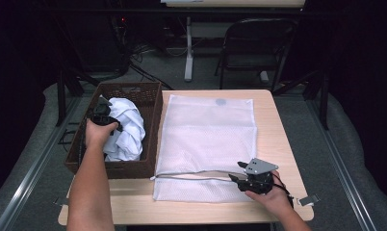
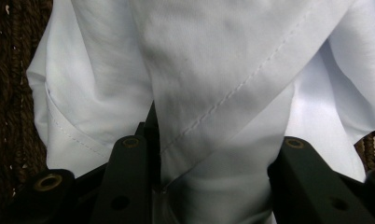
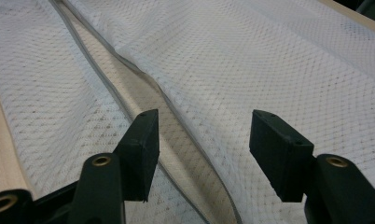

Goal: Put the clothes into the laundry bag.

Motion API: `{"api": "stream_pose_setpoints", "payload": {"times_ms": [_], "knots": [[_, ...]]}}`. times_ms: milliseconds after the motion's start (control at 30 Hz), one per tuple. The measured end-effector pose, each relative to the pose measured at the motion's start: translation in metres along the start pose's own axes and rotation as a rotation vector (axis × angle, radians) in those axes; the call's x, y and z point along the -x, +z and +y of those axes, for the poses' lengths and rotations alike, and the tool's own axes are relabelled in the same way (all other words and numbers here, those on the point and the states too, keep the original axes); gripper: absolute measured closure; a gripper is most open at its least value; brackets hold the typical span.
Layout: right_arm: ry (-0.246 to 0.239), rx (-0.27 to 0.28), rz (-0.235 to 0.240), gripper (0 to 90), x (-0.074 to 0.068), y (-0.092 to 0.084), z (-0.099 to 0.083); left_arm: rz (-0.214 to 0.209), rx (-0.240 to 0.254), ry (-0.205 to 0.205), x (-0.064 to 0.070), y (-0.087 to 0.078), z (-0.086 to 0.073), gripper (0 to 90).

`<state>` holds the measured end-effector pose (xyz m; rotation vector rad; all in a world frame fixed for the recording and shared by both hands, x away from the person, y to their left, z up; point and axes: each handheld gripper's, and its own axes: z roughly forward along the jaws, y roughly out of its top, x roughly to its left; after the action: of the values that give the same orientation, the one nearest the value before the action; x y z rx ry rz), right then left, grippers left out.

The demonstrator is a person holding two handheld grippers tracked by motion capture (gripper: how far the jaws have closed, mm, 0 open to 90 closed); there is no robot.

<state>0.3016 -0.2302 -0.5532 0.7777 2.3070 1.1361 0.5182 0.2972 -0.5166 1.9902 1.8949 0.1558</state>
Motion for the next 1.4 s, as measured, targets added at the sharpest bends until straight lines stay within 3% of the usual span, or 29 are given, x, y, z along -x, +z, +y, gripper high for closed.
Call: {"api": "stream_pose_setpoints", "payload": {"times_ms": [600, 900, 1400], "knots": [[-0.022, 0.009, 0.007, 46.4, 0.000, 0.000, 0.001, -0.022, 0.046, 0.050, 0.010, -0.027, 0.007, 62.0], [0.001, -0.002, 0.016, 47.6, -0.001, -0.001, 0.002, -0.026, 0.075, 0.062, 0.014, -0.046, 0.010, 61.8], [-0.018, -0.013, 0.011, 49.0, -0.001, -0.002, 0.003, -0.025, 0.094, 0.071, 0.017, -0.071, 0.011, 61.5]]}}
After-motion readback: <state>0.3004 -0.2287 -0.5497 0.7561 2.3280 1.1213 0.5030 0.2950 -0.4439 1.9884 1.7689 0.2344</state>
